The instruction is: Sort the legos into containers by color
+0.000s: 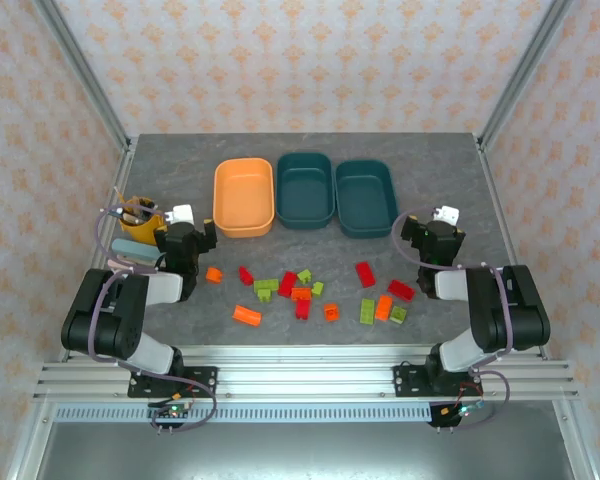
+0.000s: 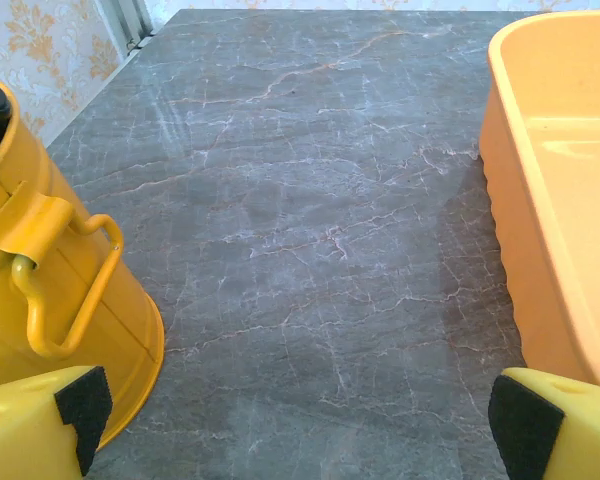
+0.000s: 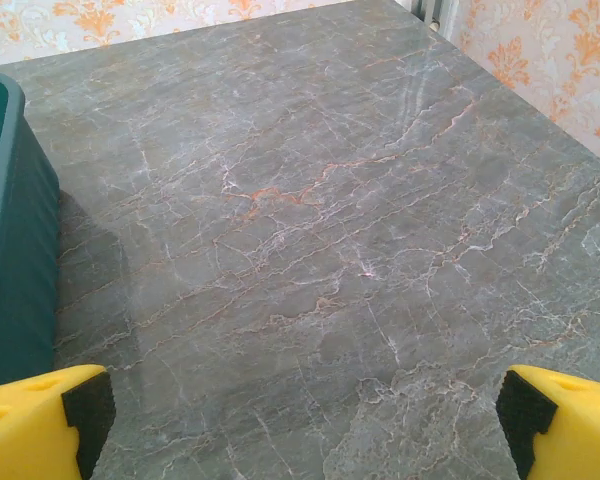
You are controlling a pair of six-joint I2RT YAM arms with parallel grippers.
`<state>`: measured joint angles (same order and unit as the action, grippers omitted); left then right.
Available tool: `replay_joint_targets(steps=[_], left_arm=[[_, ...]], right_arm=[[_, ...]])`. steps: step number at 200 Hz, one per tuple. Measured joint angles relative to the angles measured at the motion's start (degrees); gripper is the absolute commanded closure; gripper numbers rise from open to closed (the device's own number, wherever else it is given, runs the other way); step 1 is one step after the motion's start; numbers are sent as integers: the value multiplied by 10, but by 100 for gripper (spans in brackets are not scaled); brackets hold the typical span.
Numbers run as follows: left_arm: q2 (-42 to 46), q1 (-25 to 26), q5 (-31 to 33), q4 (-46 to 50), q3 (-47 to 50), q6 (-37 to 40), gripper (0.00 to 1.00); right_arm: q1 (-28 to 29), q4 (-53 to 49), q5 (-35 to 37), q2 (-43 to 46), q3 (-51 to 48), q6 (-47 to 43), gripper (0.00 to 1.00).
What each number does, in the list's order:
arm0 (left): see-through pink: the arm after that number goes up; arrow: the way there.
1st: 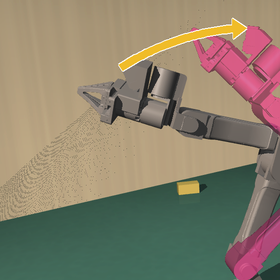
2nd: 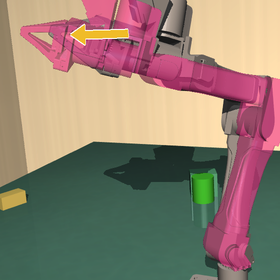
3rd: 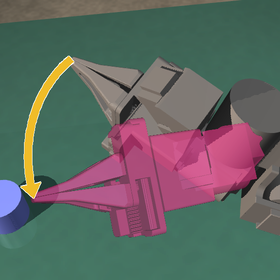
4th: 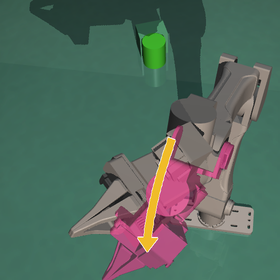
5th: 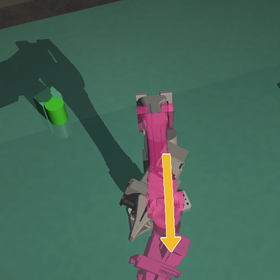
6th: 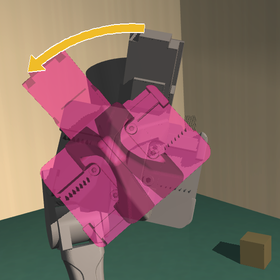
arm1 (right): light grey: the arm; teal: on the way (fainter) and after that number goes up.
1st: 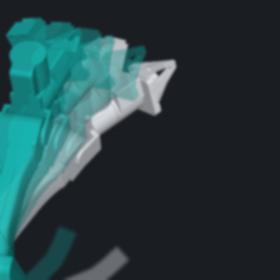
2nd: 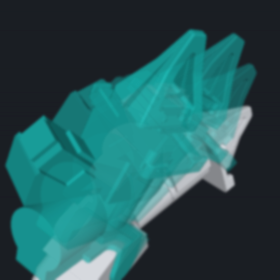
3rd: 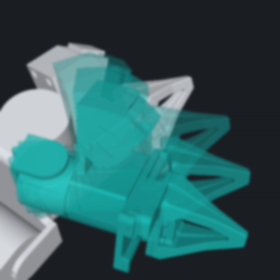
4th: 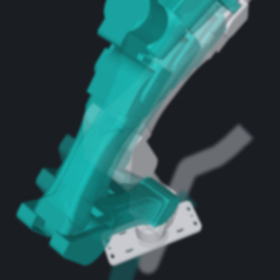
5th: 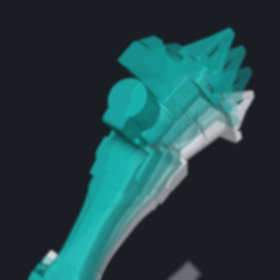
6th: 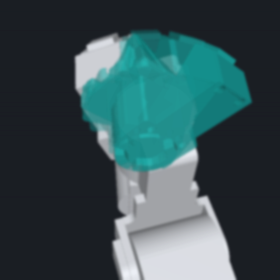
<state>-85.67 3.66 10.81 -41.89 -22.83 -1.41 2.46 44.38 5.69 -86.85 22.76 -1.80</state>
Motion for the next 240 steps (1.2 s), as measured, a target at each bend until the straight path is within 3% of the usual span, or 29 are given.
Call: replay_joint_targets(steps=[134, 158, 194, 217, 229, 240], left_arm=[[0, 0, 0, 2, 0, 0, 0], [33, 9, 24, 80, -33, 0, 0], [156, 67, 106, 200, -119, -13, 0], [210, 123, 156, 283, -210, -24, 0], [222, 145, 168, 377, -287, -80, 0], [214, 148, 170, 507, -386, -178, 0]], right_arm=[[0, 0, -2, 0, 0, 0, 1], [1, -77, -5, 24, 27, -3, 1], [17, -202, 26, 151, 128, -9, 1], [40, -304, 56, 213, 270, 0, 1], [46, -402, 71, 216, 385, 58, 1], [46, -513, 90, 206, 501, 142, 0]])
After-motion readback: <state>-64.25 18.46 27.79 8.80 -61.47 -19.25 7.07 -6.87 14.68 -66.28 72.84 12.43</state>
